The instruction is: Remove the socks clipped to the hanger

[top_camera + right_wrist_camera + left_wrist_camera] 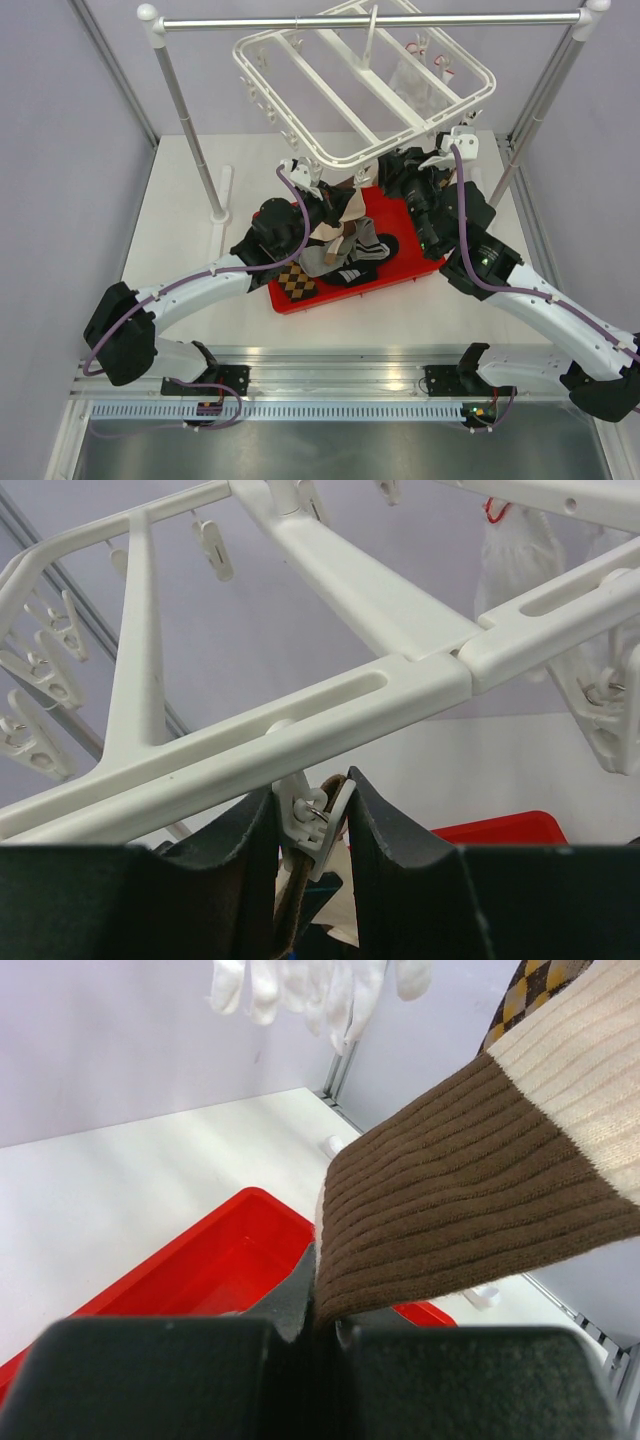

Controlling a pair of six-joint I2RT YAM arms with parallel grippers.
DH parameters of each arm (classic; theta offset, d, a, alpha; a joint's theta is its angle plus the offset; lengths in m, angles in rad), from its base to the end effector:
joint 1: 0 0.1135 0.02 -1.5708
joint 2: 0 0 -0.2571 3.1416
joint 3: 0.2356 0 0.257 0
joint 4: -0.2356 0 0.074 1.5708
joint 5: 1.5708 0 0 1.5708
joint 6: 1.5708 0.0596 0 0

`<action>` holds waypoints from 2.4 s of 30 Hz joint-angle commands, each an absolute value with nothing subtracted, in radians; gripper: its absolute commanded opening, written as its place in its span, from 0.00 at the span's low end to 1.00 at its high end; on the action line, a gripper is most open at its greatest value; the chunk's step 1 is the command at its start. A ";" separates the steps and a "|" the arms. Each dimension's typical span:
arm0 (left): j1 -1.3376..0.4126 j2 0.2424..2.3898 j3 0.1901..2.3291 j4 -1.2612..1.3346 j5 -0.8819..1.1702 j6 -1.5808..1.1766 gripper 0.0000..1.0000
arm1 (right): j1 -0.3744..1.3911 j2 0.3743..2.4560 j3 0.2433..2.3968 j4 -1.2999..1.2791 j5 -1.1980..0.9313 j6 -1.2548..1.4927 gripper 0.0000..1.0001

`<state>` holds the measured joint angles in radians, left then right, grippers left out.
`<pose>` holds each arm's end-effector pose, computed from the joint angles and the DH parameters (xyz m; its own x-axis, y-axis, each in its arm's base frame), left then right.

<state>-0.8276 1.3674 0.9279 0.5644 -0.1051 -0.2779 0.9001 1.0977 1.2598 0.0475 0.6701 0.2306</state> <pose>0.2428 -0.2549 0.3299 -0.1005 -0.2938 -0.9506 0.6596 0.6956 -0.2848 0.1893 0.1790 0.4670 0.0719 0.3788 -0.9227 -0.2597 0.9003 0.3494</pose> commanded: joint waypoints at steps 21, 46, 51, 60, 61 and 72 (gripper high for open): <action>-0.836 1.353 0.936 0.592 -0.166 -0.221 0.02 | 0.907 1.071 1.350 -0.051 0.687 0.284 0.61; -0.839 1.385 0.950 0.589 -0.201 -0.213 0.02 | 0.908 1.078 1.379 -0.092 0.692 0.282 0.01; -0.838 1.391 0.957 0.543 -0.251 -0.219 0.04 | 0.907 1.086 1.382 -0.092 0.680 0.281 0.01; -0.836 1.347 0.911 0.557 -0.236 -0.245 0.75 | 0.908 1.135 1.414 -0.097 0.640 0.285 0.01; -0.838 1.339 0.881 0.607 -0.220 -0.245 0.76 | 0.910 1.141 1.425 -0.098 0.634 0.287 0.01; -0.838 1.621 0.814 1.216 0.087 -0.278 0.86 | 0.937 1.230 1.512 -0.121 0.615 0.293 0.01</action>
<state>-0.8337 1.5452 0.8131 0.9222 -0.0132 -0.2504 0.9302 1.2240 1.4548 -0.1177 0.6231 0.2924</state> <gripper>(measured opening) 0.853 0.305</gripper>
